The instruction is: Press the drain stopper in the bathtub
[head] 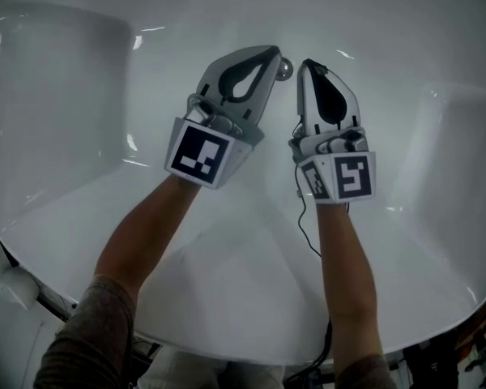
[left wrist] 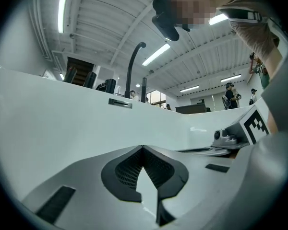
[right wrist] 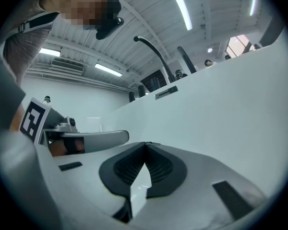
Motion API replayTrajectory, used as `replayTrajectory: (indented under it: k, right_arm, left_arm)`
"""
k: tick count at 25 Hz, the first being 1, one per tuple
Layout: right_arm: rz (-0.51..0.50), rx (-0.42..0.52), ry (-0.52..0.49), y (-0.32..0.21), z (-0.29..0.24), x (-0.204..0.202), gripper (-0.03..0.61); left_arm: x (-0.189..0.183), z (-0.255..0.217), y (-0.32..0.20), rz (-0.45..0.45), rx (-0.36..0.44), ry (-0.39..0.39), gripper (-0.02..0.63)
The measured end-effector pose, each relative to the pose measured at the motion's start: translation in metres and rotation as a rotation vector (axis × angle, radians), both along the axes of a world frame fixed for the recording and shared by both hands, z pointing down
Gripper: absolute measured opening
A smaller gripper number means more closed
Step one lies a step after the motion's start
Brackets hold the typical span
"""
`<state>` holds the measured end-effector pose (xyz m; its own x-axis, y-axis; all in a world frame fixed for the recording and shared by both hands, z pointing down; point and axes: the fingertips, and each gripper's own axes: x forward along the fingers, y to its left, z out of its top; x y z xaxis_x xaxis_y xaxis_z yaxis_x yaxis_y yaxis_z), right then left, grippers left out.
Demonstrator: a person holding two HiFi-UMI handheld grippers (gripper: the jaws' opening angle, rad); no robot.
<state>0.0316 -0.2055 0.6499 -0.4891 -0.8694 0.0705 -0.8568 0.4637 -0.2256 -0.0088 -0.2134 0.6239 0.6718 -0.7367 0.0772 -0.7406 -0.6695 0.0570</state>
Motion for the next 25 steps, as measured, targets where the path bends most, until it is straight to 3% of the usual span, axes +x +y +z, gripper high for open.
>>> replayTrajectory:
  k: [12, 25]
  right_arm:
    - [0.067, -0.020, 0.006, 0.003, 0.024, 0.013, -0.002]
    - [0.053, -0.087, 0.005, 0.007, 0.047, 0.009, -0.002]
  left_arm:
    - [0.001, 0.087, -0.032, -0.069, -0.223, -0.014, -0.001]
    - [0.010, 0.199, -0.042, -0.099, -0.472, -0.142, -0.001]
